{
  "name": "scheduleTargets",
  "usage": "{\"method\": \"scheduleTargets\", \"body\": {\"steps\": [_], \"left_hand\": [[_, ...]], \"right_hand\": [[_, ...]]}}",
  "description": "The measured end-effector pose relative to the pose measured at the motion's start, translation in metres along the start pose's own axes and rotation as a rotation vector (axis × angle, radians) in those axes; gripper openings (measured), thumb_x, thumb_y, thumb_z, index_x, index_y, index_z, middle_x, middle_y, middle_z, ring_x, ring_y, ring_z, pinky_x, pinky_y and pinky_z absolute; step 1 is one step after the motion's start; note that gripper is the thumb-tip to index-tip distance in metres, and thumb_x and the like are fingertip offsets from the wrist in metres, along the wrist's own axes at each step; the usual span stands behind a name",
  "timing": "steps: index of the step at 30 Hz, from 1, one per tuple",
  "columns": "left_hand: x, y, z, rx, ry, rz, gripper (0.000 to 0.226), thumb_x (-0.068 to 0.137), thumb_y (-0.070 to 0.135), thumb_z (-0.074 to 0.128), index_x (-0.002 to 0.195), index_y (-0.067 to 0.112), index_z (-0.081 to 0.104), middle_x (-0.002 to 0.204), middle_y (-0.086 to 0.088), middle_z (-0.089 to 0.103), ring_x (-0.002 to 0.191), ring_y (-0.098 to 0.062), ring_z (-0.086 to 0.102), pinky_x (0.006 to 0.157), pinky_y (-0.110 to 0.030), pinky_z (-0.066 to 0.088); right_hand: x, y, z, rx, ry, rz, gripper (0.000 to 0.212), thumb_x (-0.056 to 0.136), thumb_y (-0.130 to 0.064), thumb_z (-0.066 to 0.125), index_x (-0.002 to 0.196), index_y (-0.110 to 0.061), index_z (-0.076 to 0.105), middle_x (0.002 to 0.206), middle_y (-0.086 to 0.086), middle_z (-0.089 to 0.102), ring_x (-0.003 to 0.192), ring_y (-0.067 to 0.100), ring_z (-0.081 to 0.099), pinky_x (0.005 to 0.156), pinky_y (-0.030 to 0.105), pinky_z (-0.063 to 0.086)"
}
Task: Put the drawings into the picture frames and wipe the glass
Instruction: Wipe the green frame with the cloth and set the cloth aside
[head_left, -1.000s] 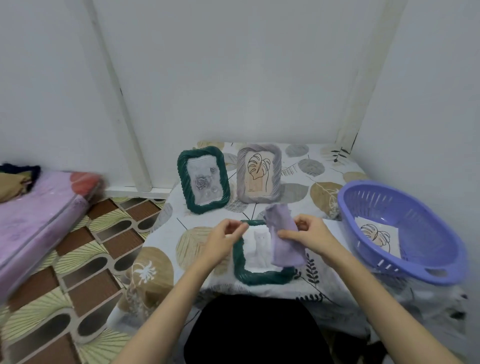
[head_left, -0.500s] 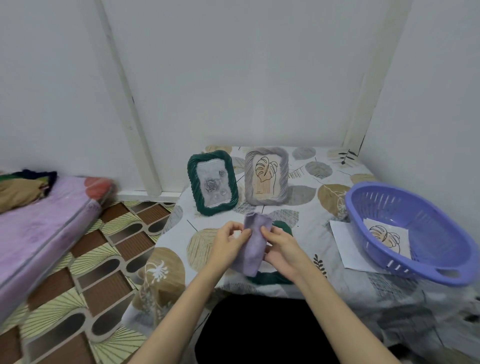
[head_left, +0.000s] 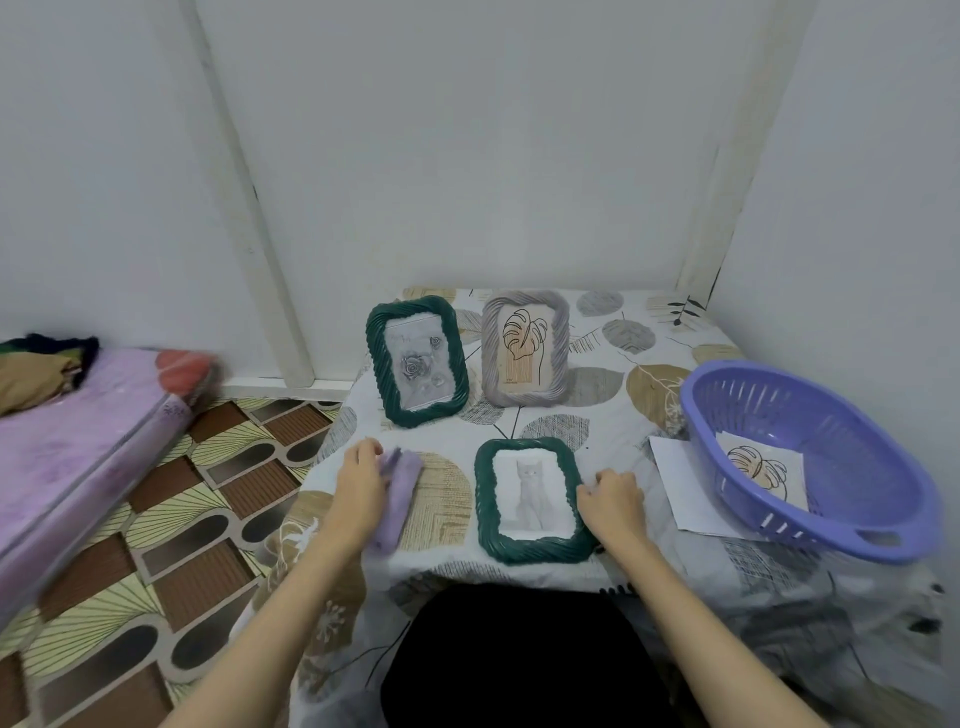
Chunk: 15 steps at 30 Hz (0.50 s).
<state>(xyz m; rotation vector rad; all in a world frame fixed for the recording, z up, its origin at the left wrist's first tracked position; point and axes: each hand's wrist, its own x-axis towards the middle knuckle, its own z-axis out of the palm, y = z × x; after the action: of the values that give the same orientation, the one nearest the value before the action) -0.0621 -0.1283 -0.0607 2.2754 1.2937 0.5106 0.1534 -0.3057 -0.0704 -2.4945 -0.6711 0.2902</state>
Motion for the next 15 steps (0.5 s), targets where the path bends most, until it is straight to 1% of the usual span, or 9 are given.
{"method": "scheduleTargets", "body": {"steps": [1,3,6,7,9,11,12,13,15], "left_hand": [[-0.002,-0.005,0.004,0.154,0.041,0.062,0.033,0.096,0.022,0.042,0.126,0.011,0.040,0.147,-0.015,0.031,0.122,-0.028,0.043,0.103,-0.037,0.038],[-0.005,-0.010,0.008,0.321,0.038,0.153,0.047,0.098,0.029,0.036,0.143,0.017,0.029,0.155,-0.003,0.019,0.142,-0.025,0.022,0.117,-0.042,0.019],[-0.007,-0.015,0.011,0.422,-0.197,0.109,0.054,0.099,0.041,0.013,0.148,0.022,0.001,0.158,0.004,0.002,0.146,-0.018,0.004,0.118,-0.046,-0.001],[-0.005,-0.017,0.011,0.423,-0.262,0.071,0.056,0.098,0.044,0.009,0.148,0.022,-0.003,0.158,0.005,-0.003,0.146,-0.018,0.001,0.117,-0.048,-0.004],[-0.002,-0.015,0.010,0.447,-0.300,0.035,0.058,0.097,0.048,0.006,0.148,0.022,-0.004,0.158,0.005,-0.007,0.146,-0.018,-0.004,0.116,-0.050,-0.007],[-0.001,-0.008,0.009,0.478,-0.247,0.041,0.059,0.096,0.049,0.006,0.149,0.021,0.002,0.158,0.002,-0.005,0.146,-0.020,-0.008,0.116,-0.049,-0.009],[-0.002,-0.002,0.009,0.480,-0.191,0.063,0.060,0.096,0.050,0.007,0.149,0.020,0.005,0.158,0.000,-0.004,0.146,-0.020,-0.009,0.116,-0.048,-0.009],[-0.003,0.006,0.012,0.464,-0.126,0.100,0.062,0.096,0.051,0.006,0.148,0.018,0.007,0.158,-0.002,-0.003,0.146,-0.019,-0.010,0.116,-0.046,-0.010],[-0.009,0.027,0.022,0.332,-0.033,0.186,0.067,0.092,0.053,0.008,0.148,0.016,0.014,0.158,-0.002,0.002,0.146,-0.018,-0.007,0.117,-0.041,-0.008]], "right_hand": [[-0.002,0.002,0.002,-0.036,0.003,-0.013,0.033,0.091,-0.026,0.047,0.106,0.000,0.059,0.116,0.022,0.050,0.106,0.039,0.049,0.090,0.039,0.041],[-0.006,0.002,0.006,-0.063,0.025,-0.053,0.038,0.091,-0.034,0.047,0.098,0.000,0.062,0.111,0.020,0.051,0.105,0.037,0.048,0.088,0.039,0.041],[-0.010,-0.001,0.009,-0.088,0.047,-0.086,0.037,0.091,-0.036,0.051,0.098,-0.001,0.062,0.110,0.017,0.051,0.103,0.034,0.049,0.087,0.038,0.042],[-0.010,-0.003,0.007,-0.079,0.045,-0.073,0.035,0.091,-0.033,0.052,0.097,0.000,0.062,0.110,0.017,0.052,0.102,0.034,0.050,0.086,0.038,0.043],[-0.010,-0.008,0.007,-0.032,0.029,-0.043,0.030,0.089,-0.028,0.054,0.092,0.001,0.061,0.107,0.018,0.053,0.099,0.035,0.053,0.084,0.037,0.043],[-0.009,-0.012,0.006,0.064,0.020,-0.008,0.023,0.085,-0.023,0.056,0.073,-0.003,0.056,0.094,0.020,0.055,0.090,0.033,0.054,0.074,0.035,0.041],[-0.008,-0.013,0.006,0.120,0.016,0.003,0.026,0.083,-0.020,0.057,0.063,-0.007,0.049,0.083,0.019,0.055,0.081,0.031,0.053,0.067,0.033,0.040],[-0.007,-0.014,0.004,0.196,0.005,0.026,0.028,0.081,-0.017,0.058,0.058,-0.008,0.045,0.073,0.015,0.052,0.073,0.028,0.050,0.061,0.032,0.038],[-0.006,-0.016,-0.002,0.411,-0.022,0.095,0.018,0.078,-0.011,0.061,0.064,-0.003,0.054,0.063,0.010,0.051,0.067,0.024,0.049,0.058,0.033,0.043]]}}
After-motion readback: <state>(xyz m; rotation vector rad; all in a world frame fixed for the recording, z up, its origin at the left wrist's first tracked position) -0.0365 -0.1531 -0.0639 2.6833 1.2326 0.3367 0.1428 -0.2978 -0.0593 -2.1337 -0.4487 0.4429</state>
